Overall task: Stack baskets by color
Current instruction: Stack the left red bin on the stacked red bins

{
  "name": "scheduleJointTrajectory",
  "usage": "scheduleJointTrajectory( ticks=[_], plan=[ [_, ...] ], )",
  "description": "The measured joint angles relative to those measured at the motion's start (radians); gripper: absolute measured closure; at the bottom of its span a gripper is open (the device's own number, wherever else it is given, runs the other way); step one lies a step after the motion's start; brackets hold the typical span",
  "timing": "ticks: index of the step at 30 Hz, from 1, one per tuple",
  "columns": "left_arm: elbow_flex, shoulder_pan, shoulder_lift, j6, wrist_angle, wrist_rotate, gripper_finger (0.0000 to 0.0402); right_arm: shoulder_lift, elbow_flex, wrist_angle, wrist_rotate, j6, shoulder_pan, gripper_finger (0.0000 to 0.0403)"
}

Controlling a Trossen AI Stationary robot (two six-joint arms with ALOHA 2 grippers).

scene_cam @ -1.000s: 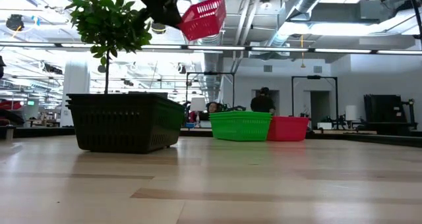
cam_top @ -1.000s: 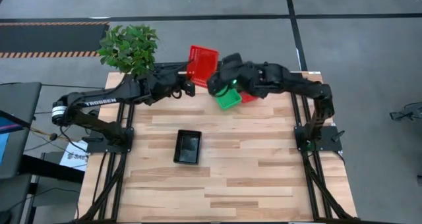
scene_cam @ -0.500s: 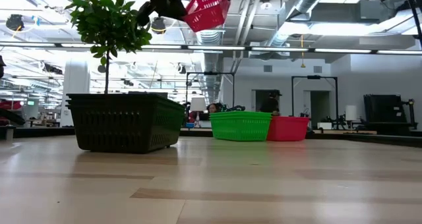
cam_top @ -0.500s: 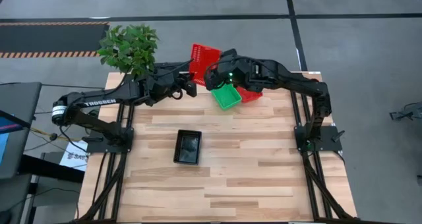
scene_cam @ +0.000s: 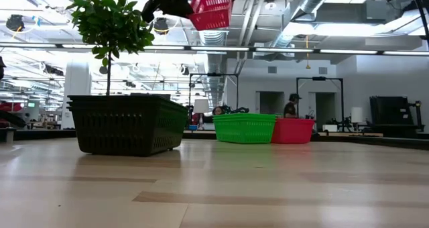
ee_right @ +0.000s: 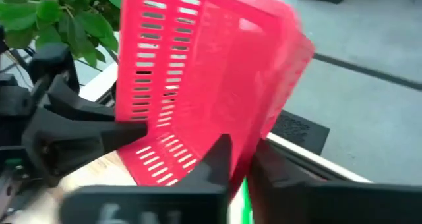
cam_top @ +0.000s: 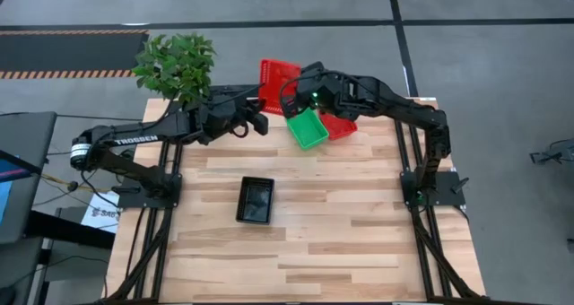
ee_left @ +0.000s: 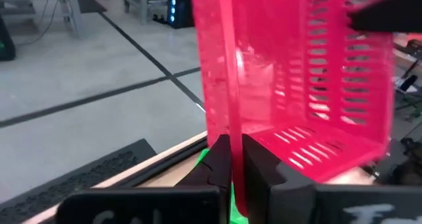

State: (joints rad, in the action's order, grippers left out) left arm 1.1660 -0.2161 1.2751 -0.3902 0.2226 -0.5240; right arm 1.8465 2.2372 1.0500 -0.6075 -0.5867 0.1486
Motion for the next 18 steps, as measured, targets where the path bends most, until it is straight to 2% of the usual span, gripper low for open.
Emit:
scheduleJointTrajectory(
  ticks=[2, 6, 10, 12, 15, 18],
  plan=[
    [0.0, 0.0, 0.0, 0.018, 0.0, 0.005, 0.0401, 0.0, 0.0, -0.007, 0.0, 0.021, 0.0, 0.0384],
    [0.0, 0.0, 0.0, 0.075, 0.0, 0.031, 0.0401, 0.0, 0.0, -0.005, 0.006, 0.034, -0.001, 0.0387],
    [-0.001, -0.006, 0.0, 0.169, 0.003, 0.117, 0.0385, -0.005, 0.001, 0.001, 0.018, 0.067, 0.016, 0.0394],
    [-0.001, -0.007, 0.0, 0.181, 0.003, 0.17, 0.0358, -0.006, 0.001, 0.002, 0.033, 0.083, 0.036, 0.0393],
    [-0.001, -0.011, -0.014, 0.194, -0.004, 0.255, 0.0294, -0.009, 0.0, 0.006, 0.084, 0.149, 0.085, 0.0397],
    [-0.001, -0.013, -0.044, 0.151, -0.018, 0.281, 0.0224, -0.018, -0.001, 0.012, 0.148, 0.195, 0.158, 0.0396]
  ],
)
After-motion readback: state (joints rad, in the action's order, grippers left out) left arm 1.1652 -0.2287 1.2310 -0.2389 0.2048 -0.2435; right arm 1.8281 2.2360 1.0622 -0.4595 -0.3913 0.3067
